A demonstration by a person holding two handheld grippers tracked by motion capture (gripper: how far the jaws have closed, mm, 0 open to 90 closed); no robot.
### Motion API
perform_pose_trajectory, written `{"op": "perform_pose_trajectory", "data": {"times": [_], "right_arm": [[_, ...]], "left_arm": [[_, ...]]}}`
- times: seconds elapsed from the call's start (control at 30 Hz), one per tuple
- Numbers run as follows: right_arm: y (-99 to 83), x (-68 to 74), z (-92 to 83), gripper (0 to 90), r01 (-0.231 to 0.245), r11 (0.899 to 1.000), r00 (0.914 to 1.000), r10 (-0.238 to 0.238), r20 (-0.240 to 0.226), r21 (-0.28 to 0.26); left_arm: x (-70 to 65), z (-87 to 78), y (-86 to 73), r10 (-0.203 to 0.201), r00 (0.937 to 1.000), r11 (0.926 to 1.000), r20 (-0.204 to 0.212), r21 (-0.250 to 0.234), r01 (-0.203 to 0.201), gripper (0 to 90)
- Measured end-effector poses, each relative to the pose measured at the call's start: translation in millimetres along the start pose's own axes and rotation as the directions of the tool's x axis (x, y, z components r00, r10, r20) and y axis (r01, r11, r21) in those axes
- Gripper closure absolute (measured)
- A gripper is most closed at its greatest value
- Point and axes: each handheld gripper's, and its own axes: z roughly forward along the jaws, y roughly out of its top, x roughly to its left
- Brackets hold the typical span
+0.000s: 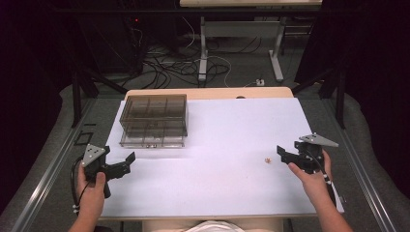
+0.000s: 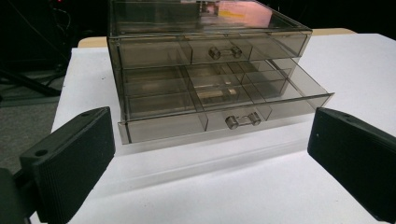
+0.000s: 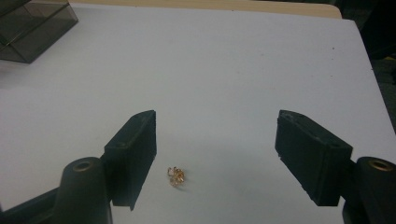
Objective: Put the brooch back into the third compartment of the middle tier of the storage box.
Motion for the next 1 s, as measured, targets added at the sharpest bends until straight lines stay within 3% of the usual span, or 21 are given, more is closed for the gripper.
{"op": "perform_pose_trajectory", "data": {"times": [0.13, 0.5, 0.83, 1.0], "right_arm": [[13.1, 1.6, 4.5, 34.4, 0.016, 1.000, 0.9999, -0.016, -0.002, 0.008], [25.1, 5.5, 17.2, 47.8, 0.058, 0.997, 0.9977, -0.057, -0.037, 0.050], [24.8, 3.0, 34.4, 54.3, 0.031, 0.991, 0.9973, -0.022, -0.070, 0.130], [13.0, -3.3, 43.2, 58.1, 0.007, 0.986, 0.9964, 0.007, -0.085, 0.167]], "left_arm": [[-1.1, 0.9, -0.2, 0.000, 1.0000, 1.0000, 0.003, 0.003, 0.000, 0.6], [-0.5, 0.4, -0.2, -0.001, 1.0000, 1.0000, 0.001, 0.002, 0.001, 0.5], [0.1, 0.2, -0.1, -0.006, 1.0000, 1.0000, 0.002, 0.002, 0.006, 0.6], [0.0, 0.3, -0.2, -0.002, 1.0000, 1.0000, 0.005, 0.005, 0.002, 0.6]]}}
